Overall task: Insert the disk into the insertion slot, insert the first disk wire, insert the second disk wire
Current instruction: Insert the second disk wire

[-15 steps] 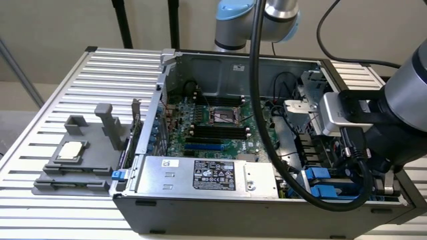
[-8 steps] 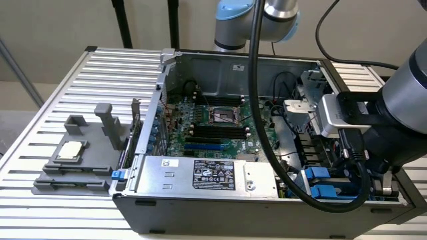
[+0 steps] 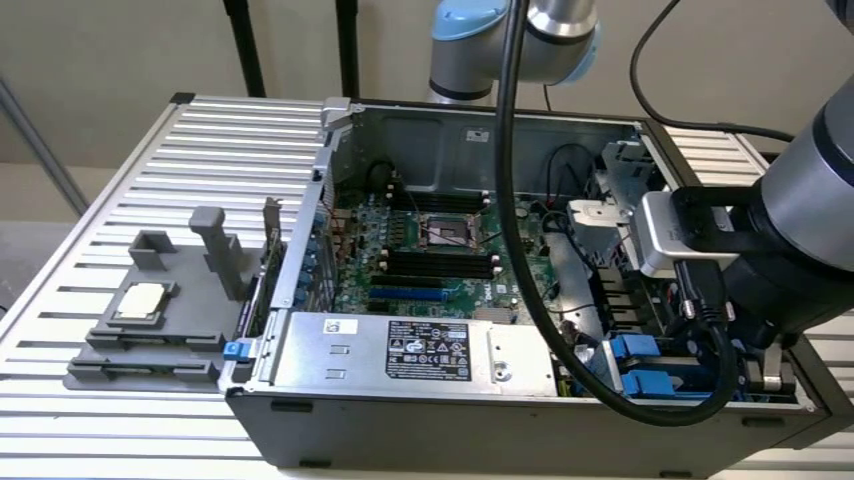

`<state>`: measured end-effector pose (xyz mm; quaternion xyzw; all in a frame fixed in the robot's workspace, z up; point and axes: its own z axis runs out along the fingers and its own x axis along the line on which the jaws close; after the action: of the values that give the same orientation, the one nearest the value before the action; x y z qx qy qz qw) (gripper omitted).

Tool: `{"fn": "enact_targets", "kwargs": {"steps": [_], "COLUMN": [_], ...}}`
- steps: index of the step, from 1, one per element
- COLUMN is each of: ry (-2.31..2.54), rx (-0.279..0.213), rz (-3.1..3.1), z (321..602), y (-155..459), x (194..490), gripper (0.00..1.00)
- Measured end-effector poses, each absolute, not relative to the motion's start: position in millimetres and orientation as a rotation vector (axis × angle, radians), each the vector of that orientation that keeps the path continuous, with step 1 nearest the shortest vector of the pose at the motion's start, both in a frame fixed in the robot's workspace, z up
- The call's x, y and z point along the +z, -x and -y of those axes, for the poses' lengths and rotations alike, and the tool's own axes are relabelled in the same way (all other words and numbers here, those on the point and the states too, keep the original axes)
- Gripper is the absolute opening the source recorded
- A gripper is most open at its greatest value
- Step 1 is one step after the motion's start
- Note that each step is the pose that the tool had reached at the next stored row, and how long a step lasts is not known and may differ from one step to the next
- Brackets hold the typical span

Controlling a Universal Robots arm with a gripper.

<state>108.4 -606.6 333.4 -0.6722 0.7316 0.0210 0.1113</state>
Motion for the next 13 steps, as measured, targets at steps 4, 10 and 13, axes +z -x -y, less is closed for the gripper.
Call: {"fn": "enact_targets", "kwargs": {"steps": [4,10,13], "ry": [1.974,1.974,1.974], "rx": [0.062,0.061,0.061], "rz": [-2.147,-2.148,-2.148], "z": [606,606,606], "y": [-108,-108,-102], "x": [333,341,344], "gripper": [0.16,0.24,0.24]}}
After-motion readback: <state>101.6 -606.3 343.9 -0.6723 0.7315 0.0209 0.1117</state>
